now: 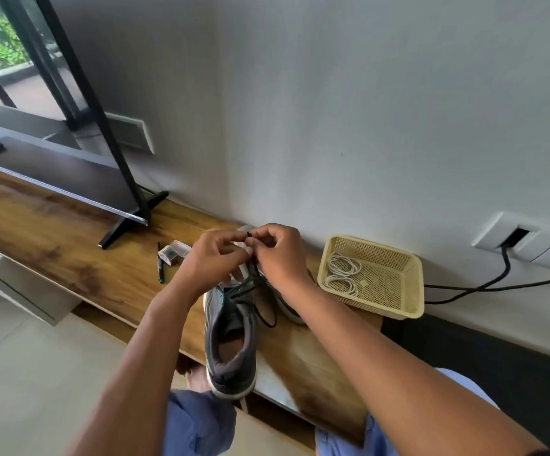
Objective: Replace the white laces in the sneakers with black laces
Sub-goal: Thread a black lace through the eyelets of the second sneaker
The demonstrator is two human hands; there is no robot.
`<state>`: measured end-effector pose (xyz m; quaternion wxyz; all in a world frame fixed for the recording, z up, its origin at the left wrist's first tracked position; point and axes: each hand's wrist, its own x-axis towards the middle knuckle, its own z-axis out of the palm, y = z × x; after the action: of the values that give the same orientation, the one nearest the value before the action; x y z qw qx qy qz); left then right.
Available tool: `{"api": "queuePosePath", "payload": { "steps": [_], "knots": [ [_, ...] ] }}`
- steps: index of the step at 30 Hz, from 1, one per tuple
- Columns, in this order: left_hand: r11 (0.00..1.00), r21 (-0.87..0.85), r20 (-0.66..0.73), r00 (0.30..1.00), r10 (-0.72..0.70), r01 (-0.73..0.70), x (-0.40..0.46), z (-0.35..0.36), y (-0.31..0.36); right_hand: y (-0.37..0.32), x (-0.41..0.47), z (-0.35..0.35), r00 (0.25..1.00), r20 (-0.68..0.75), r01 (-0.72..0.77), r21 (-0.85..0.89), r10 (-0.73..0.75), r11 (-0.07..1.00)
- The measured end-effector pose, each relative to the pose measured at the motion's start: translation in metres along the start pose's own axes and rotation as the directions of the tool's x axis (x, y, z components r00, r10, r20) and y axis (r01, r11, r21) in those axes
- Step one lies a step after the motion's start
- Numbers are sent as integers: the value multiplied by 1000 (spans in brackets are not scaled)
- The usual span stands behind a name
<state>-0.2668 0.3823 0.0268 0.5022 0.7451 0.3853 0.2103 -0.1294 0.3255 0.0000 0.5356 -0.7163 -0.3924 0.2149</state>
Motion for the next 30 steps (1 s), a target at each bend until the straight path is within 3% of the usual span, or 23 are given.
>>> {"api": "queuePosePath", "payload": {
  "steps": [4,8,9,11,12,14,17,21,25,30],
  "knots": [
    [998,3,-21,998,-61,61,3,-5,-7,4,5,5,999,-24,-36,51,37,998],
    [973,36,-197,957,-215,226,4,-16,-17,1,6,2,994,-35,-103,110,108,989],
    [941,152,-265,929,-257,304,3,-23,-24,0,6,0,990,-16,-135,158,139,978],
    [749,425,-434,841,-325,509,-3,-43,-38,-4,4,-4,980,72,-198,277,185,940],
    [658,474,-493,796,-353,585,-7,-50,-41,-6,3,-7,973,119,-226,299,199,927],
    [591,496,-527,761,-377,636,-14,-58,-44,-6,0,-10,960,180,-248,192,214,950],
    [627,562,-443,836,-323,540,-12,-55,-47,-2,-4,-12,961,233,-102,-196,148,975],
    [729,557,-207,916,-343,399,-4,-32,-46,5,-9,-7,897,411,103,-553,163,827],
    [701,621,-134,929,-345,350,5,-14,-47,15,-11,0,884,445,187,-613,141,767],
    [698,597,-93,898,-430,396,7,-5,-48,25,-10,8,927,372,239,-474,-53,847]
  ]
}}
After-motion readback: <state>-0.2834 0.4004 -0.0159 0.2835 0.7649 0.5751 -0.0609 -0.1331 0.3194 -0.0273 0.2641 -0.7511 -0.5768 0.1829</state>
